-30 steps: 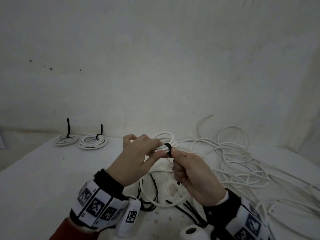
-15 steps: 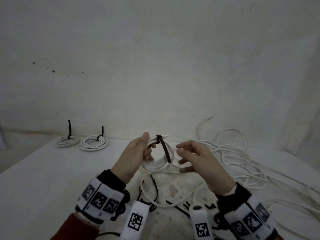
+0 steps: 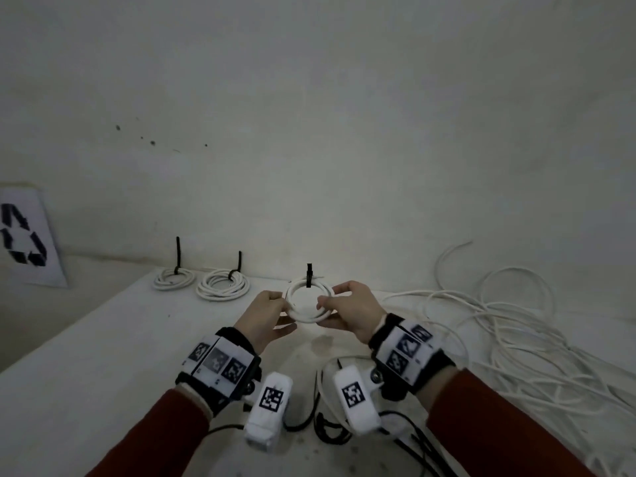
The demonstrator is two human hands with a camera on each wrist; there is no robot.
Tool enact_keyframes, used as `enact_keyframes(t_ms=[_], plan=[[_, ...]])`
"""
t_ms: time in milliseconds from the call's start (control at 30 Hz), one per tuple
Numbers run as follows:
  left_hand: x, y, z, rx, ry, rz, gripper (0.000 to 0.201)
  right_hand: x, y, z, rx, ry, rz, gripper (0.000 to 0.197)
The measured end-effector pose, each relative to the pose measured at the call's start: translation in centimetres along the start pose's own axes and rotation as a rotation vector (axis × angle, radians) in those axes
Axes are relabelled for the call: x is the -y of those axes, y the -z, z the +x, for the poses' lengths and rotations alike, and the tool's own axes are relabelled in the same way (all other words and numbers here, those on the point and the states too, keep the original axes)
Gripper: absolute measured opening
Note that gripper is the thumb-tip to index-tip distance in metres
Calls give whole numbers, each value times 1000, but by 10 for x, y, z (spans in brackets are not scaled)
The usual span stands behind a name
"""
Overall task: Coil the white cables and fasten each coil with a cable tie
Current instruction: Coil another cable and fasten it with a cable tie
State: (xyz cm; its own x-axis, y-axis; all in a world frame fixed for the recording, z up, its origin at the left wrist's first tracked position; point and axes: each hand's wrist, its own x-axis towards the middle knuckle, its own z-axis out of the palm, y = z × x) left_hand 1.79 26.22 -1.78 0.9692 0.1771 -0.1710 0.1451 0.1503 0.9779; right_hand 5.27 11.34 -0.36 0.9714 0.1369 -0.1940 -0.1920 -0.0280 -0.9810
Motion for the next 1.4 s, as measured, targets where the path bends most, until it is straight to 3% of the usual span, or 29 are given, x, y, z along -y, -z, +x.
enact_keyframes(t_ms=[133, 200, 267, 333, 400, 533, 633, 733, 800, 867, 967, 1067, 1200, 1300, 1400], plan=[[19, 25, 58, -114, 2, 22, 20, -9, -29, 57, 32, -65, -27, 16], [22, 39, 85, -151, 8, 91, 11, -13, -43, 82, 110, -42, -118, 9], [27, 56, 112, -169, 18, 218, 10, -18, -57, 105, 109, 11, -254, 26], [31, 69, 135, -192, 18, 446, 20, -18, -67, 121, 108, 11, -421, 26], [28, 75, 144, -249, 9, 652, 26, -21, -78, 130, 108, 98, -803, 22], [21, 78, 154, -346, 26, 846, 37, -17, -91, 140, 133, 233, -1026, 42], [15, 72, 156, -373, 57, 1081, 34, -19, -97, 140, 193, 189, -1001, 38], [10, 64, 150, -355, 63, 1224, 36, -9, -89, 137, 172, 79, -969, 17], [5, 59, 143, -342, 19, 1297, 35, -2, -75, 130, 208, 43, -774, 35], [-4, 51, 130, -326, -113, 1320, 35, 7, -57, 118, 208, 6, -538, 46], [-13, 27, 103, -157, -348, 1302, 26, 25, -21, 86, 187, -19, -434, 38], [-19, -5, 65, 76, -436, 1269, 23, 37, 26, 49, 193, 118, -710, 27], [-15, -51, 28, 392, -474, 1356, 26, 28, 89, 7, 154, 169, -1156, 25], [-1, -86, 14, 471, -491, 1469, 37, 17, 119, -22, 156, 126, -1479, 37], [19, -113, 12, 510, -372, 1629, 47, 2, 134, -41, 239, 26, -1603, 48]])
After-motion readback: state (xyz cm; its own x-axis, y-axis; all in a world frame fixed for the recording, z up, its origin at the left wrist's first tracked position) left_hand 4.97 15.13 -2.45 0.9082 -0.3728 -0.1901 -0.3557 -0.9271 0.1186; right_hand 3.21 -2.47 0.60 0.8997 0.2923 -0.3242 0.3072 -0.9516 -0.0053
